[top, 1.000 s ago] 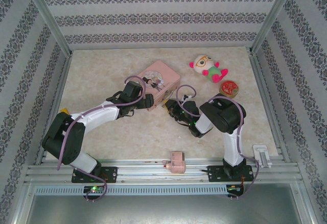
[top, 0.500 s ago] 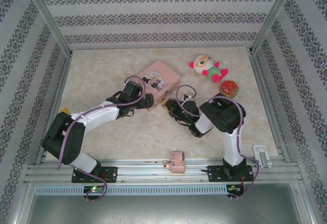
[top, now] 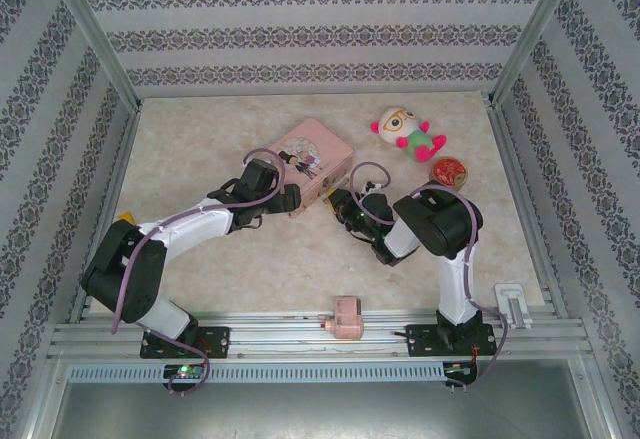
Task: Unlock the padlock with the key
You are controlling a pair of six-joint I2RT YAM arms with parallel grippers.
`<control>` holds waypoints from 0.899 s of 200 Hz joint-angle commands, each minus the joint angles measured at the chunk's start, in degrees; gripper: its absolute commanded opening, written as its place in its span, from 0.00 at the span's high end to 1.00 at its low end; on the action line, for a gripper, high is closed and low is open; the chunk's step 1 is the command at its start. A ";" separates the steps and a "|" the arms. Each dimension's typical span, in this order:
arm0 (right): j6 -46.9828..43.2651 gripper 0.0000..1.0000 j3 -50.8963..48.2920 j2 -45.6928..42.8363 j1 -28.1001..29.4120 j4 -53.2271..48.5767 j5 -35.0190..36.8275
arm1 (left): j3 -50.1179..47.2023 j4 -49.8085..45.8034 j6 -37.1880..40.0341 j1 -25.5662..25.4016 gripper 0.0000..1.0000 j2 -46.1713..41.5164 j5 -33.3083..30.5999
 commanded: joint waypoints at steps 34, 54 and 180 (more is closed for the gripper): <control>-2.57 1.00 -1.78 -0.13 -1.14 -1.83 4.47 | -2.40 -7.15 1.88 0.73 0.01 0.53 -1.17; -3.27 1.00 -2.81 -1.26 -1.10 -2.16 4.49 | -2.76 -6.89 1.55 1.14 0.00 0.23 -0.82; -11.84 1.00 -15.46 -21.84 -1.10 -14.11 6.13 | -5.33 -7.72 4.17 10.58 0.09 -5.09 -0.29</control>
